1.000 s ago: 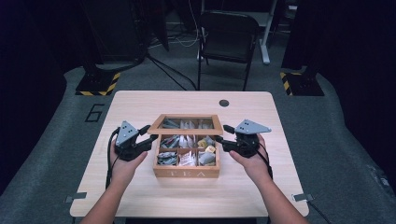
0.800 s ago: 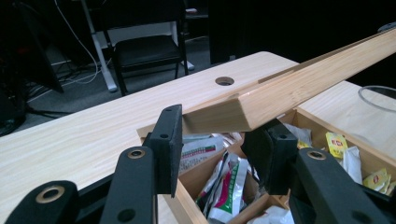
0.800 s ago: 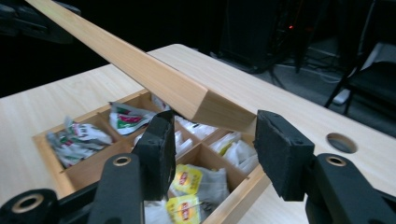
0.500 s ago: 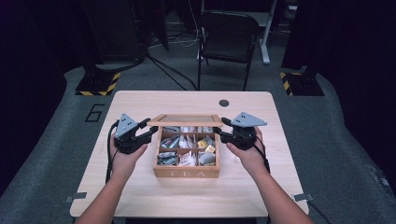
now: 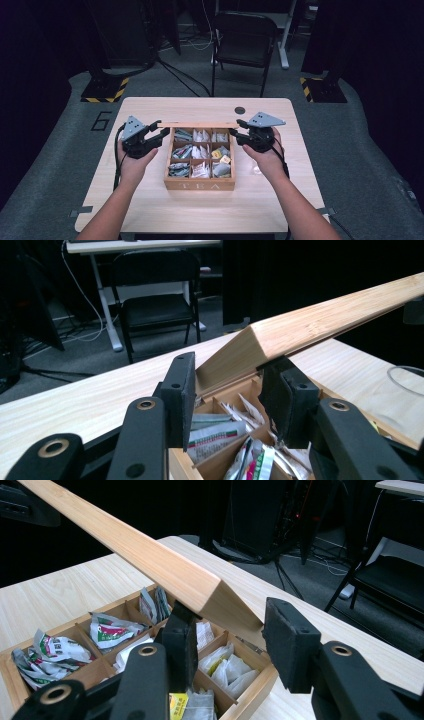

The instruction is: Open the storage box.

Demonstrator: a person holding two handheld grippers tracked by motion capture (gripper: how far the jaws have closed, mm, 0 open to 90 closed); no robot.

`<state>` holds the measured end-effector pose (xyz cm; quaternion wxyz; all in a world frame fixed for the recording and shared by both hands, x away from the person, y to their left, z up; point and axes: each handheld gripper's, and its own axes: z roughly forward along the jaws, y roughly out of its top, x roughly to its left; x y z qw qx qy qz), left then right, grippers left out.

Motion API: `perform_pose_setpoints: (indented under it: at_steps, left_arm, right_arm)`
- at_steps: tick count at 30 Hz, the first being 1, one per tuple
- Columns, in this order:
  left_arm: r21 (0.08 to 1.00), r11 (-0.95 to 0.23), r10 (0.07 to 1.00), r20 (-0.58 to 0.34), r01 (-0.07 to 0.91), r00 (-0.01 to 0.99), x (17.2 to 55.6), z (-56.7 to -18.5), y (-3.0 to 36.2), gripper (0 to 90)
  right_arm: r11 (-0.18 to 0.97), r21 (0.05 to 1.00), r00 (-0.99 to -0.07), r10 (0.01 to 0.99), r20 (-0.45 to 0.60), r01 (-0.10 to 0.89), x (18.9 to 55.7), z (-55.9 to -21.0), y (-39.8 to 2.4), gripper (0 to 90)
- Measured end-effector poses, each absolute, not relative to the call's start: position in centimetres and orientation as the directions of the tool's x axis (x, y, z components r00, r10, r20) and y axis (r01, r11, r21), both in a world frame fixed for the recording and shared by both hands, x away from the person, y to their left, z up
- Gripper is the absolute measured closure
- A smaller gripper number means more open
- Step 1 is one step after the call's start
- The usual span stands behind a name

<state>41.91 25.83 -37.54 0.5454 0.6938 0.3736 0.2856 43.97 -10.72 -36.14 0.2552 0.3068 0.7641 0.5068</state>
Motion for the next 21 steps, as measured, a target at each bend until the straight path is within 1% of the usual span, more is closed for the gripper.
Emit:
perform_pose_setpoints:
  at_steps: [4, 18, 21]
  left_arm:
    - [0.971, -0.117, 0.830, -0.019, 0.208, 0.557, 42.4, -37.7, 25.9, 58.2]
    - [0.971, -0.145, 0.841, 0.019, 0.192, 0.541, 44.3, -37.7, 25.6, 60.1]
    - [0.973, -0.133, 0.836, 0.008, 0.189, 0.548, 44.7, -37.5, 25.8, 60.4]
  right_arm:
    - [0.296, 0.931, -0.682, 0.727, -0.075, 0.213, 44.4, -35.8, -10.7, 56.6]
    - [0.271, 0.936, -0.676, 0.735, -0.051, 0.224, 45.6, -35.0, -10.7, 57.3]
    - [0.261, 0.937, -0.673, 0.739, -0.040, 0.231, 46.0, -34.9, -10.7, 57.1]
